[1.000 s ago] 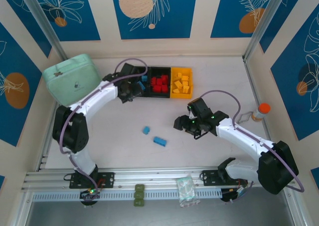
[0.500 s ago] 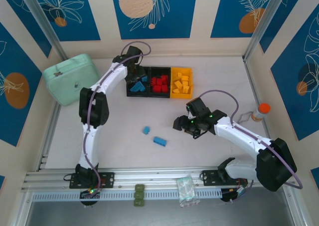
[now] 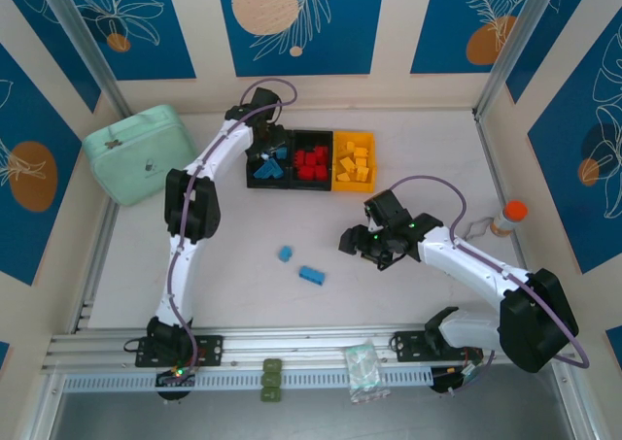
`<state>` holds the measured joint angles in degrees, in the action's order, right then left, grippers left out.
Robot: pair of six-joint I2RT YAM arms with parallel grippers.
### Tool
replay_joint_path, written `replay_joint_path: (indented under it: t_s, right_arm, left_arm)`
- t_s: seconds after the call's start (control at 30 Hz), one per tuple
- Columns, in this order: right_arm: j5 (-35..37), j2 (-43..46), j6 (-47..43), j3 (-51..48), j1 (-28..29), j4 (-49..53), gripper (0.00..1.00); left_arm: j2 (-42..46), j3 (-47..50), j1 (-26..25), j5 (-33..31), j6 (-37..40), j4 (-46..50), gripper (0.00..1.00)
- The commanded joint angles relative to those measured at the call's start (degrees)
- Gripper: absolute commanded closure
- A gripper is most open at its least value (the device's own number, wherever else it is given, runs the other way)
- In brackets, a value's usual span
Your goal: Sort the legos into containers by color
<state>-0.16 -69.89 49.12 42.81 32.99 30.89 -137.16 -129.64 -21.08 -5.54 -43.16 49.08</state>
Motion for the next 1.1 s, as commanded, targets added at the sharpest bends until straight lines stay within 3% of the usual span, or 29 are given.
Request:
replay_joint_path:
  t_s: [0.0,0.2,0.5,0.6,0.73,0.93,1.07]
  right_arm:
    - [0.2,0.0,-0.1,1.8,-0.2,1.4,0.39]
    - [0.2,0.3,-0.3,2.4,0.1,1.2,0.39]
    - [-0.5,2.6,-4.7,3.3,0.7,1.9,0.39]
    - [-3.6,4.8,-8.7,3.7,0.1,1.7,0.38]
    - [-17.3,7.3,-11.9,4.5,-3.8,-1.1,0.38]
    - [-23.1,9.3,-17.1,6.1,-3.7,0.3,0.38]
    - [-24.6,10.1,-16.8,5.1,-3.1,-0.4,0.38]
  left_arm:
    - [1.0,-1.8,0.7,1.2,0.3,1.8,0.22]
    - [5.8,0.9,0.6,3.0,0.8,2.0,0.21]
    - [24.2,24.4,-1.4,11.3,7.5,-6.4,0.23]
    - [30.7,34.2,-2.2,15.5,12.3,-7.9,0.27]
    - [38.5,46.0,-3.8,18.1,17.6,-8.0,0.29]
    - [47.6,60.2,-8.8,19.9,23.8,-10.2,0.29]
    - [49.2,65.3,-12.6,17.1,26.5,-9.4,0.30]
